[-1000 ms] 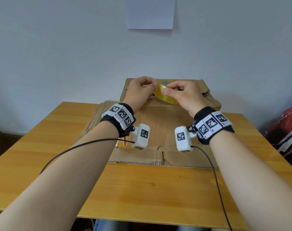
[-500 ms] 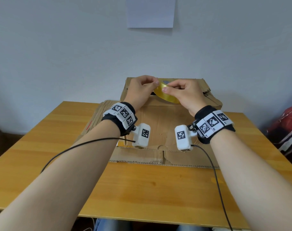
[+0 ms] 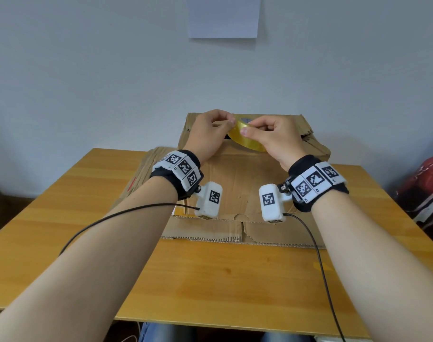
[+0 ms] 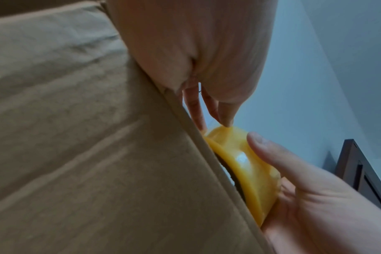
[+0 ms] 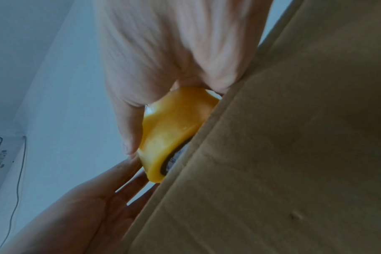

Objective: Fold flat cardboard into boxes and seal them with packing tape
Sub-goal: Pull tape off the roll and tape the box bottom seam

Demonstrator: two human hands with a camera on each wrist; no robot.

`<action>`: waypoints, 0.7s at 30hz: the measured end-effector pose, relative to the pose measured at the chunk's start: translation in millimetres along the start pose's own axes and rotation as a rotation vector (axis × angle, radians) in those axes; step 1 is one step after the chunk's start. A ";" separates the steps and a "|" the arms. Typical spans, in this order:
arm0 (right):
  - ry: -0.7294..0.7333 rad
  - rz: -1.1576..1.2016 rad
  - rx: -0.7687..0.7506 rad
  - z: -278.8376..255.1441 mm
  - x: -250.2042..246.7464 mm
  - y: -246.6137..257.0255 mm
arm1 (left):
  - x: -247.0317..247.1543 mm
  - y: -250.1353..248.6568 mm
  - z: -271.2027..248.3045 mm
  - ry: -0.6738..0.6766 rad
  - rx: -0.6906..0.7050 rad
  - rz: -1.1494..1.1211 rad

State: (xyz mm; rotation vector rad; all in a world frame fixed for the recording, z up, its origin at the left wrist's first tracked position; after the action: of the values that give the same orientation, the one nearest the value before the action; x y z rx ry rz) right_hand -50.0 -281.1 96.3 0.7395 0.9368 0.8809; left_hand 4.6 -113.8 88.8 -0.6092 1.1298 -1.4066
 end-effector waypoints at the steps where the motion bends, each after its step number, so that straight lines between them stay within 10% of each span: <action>1: 0.000 0.004 0.003 0.1 -0.3 0.2 | 0.1 0.2 -0.3 -0.002 -0.001 0.016; 21: 0.014 0.007 0.013 -0.5 -4.8 0.5 | 1.5 3.2 -1.0 -0.076 0.013 -0.182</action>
State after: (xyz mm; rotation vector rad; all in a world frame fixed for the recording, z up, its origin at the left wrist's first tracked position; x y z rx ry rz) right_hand -52.2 -285.0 98.3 0.7485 0.9539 0.8877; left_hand 4.8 -114.5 85.2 -0.7651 1.0246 -1.5309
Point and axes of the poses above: each hand's wrist, its own z-axis towards the middle knuckle, its own x-axis out of the palm, y = z × x, the point moved 1 cm from there along z, towards the middle knuckle, and after that the axes turned 4 degrees about y, right-handed, at the moved point
